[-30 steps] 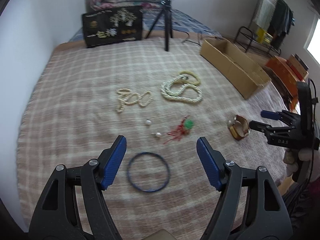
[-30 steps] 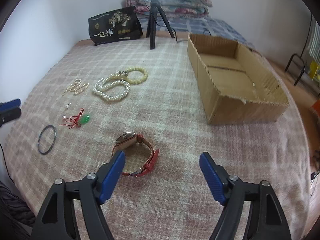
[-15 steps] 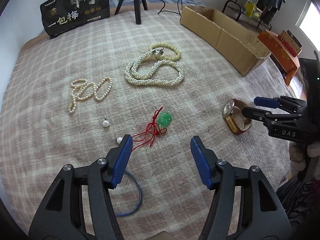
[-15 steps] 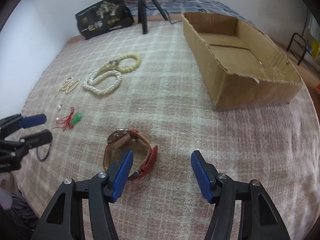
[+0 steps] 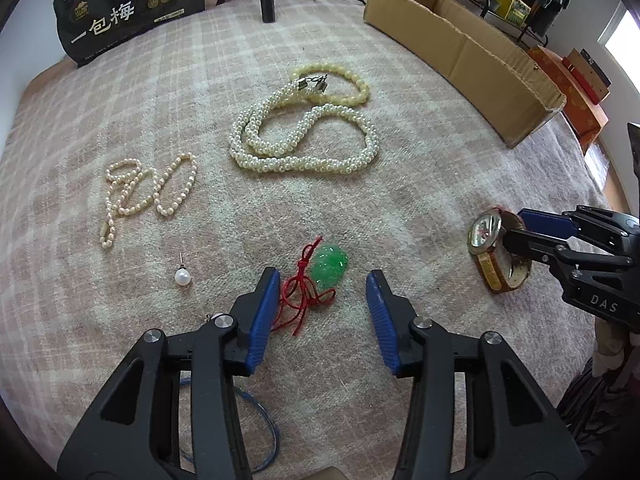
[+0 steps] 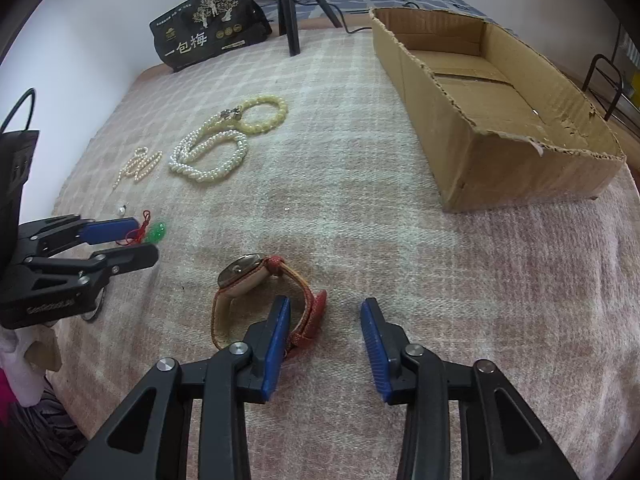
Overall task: Organize jewelry
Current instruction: 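Close the left tool on the red cord while the right tool closes on the watch strap, then lift the jade pendant with the left tool while the right tool lifts the watch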
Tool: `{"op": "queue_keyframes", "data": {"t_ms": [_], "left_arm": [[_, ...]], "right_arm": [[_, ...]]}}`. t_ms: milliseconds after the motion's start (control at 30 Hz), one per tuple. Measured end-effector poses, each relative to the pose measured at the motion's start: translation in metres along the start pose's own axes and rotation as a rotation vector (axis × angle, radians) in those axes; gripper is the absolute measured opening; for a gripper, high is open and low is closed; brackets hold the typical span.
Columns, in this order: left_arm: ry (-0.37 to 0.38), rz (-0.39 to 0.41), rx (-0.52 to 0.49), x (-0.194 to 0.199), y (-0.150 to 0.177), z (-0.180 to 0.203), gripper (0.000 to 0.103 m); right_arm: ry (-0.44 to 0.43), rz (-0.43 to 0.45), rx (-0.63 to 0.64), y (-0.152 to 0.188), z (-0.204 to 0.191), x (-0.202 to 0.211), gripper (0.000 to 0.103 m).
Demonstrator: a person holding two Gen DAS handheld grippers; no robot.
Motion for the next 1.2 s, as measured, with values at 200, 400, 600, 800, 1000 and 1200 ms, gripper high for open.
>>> {"op": "queue_keyframes", "data": {"t_ms": [200,400,600,800,1000,1200], "left_arm": [[0.001,0.002,-0.003,-0.002,-0.001,-0.001,0.044],[-0.002,-0.005,0.008,-0.002,-0.001,-0.002,0.026],[0.001,0.002,0.003,0.001,0.001,0.001,0.012],[0.003,0.014,0.008,0.006,0.001,0.004,0.012],[-0.024,0.013,0.008,0.002,0.002,0.001,0.012],[-0.006,-0.003,0.018,-0.004,0.004,-0.004,0.016]], "right_arm": [[-0.007,-0.002,0.002,-0.001,0.000,-0.001,0.032],[-0.008,0.002,0.024,-0.001,-0.003,-0.002,0.024],[-0.018,0.008,0.039,0.000,-0.007,-0.002,0.015],[-0.017,0.016,0.044,0.000,-0.008,-0.002,0.013],[-0.015,0.018,0.046,-0.001,-0.009,-0.002,0.011],[-0.015,0.018,0.044,-0.002,-0.010,-0.002,0.011]]}}
Point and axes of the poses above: each gripper's, at about its wrist camera, not at the fingertips, and x roughly against the way its jaws point, z to its right, y to its underside, the point moved 4 cm from there along -x, roughly the way its jaws point, and after that the axes turned 12 degrees about -x, right-handed, at the moved point
